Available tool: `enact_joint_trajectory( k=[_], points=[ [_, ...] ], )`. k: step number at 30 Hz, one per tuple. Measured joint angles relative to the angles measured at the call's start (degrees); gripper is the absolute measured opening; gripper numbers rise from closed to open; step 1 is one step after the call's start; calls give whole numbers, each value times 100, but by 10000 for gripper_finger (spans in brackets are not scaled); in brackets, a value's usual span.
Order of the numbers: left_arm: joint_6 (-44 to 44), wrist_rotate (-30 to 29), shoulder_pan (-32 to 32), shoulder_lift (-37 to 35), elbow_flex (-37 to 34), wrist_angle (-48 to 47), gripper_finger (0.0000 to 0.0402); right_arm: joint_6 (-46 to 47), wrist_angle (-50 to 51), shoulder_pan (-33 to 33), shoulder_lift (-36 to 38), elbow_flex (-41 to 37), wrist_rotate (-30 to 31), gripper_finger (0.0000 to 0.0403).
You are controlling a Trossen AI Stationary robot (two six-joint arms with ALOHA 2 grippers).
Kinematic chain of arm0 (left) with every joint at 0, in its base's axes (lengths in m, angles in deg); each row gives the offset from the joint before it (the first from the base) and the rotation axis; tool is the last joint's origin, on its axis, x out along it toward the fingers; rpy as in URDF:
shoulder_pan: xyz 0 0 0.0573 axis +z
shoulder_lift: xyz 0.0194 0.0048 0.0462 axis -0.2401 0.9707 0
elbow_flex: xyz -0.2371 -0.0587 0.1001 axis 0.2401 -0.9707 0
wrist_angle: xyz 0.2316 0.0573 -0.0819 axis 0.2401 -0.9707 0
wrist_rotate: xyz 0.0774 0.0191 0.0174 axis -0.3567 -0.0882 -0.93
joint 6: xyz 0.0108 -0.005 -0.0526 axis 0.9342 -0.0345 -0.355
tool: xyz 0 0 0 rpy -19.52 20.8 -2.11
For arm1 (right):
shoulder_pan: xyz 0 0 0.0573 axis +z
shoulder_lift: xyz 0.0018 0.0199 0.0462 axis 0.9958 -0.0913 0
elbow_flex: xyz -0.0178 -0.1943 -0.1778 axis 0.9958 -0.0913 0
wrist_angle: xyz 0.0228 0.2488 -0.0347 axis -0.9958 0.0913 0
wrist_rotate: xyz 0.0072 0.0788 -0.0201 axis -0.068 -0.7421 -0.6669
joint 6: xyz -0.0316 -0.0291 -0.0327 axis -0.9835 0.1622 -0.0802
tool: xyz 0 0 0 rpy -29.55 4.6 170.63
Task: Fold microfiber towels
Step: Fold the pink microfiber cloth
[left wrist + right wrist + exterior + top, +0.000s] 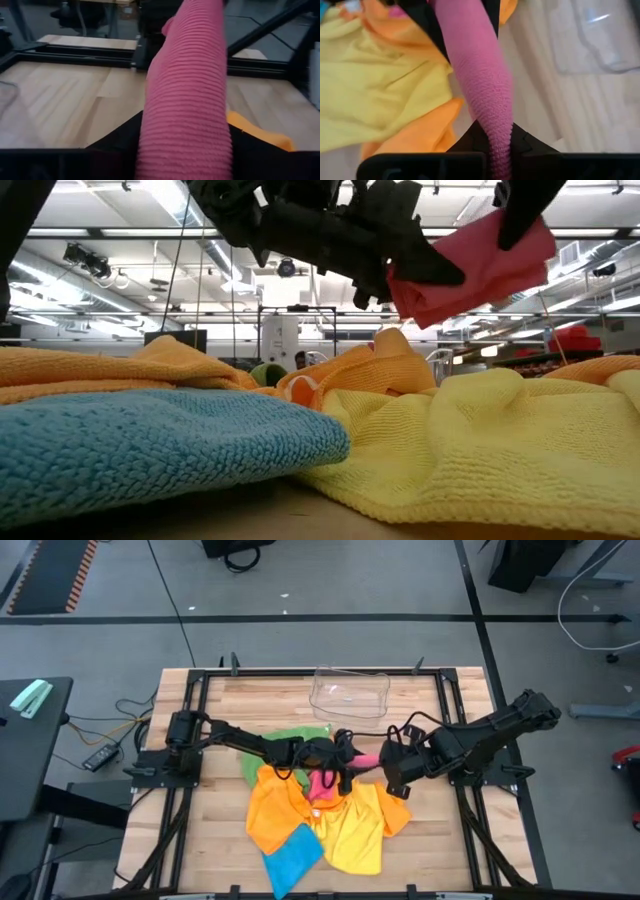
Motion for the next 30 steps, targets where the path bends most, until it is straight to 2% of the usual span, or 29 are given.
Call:
enact_joint_trajectory(
  k=[9,18,23,27,30],
  points=[
    [59,1049,-17,0,0,-14,137,20,-13,-7,0,-2,-876,23],
    [146,1074,-57,0,0,-326,60,181,-277,-9,0,-579,-1063,23],
    [96,1141,-188,101,-10,-343,22,-114,-746,-43,0,-815,-1378,23],
    [-312,1129,-162,330,0,-153,23,-114,-722,-147,0,-968,-1443,23],
    [-649,1120,-47,519,0,145,42,-114,-692,-265,3,-1157,-1423,23]
  ],
)
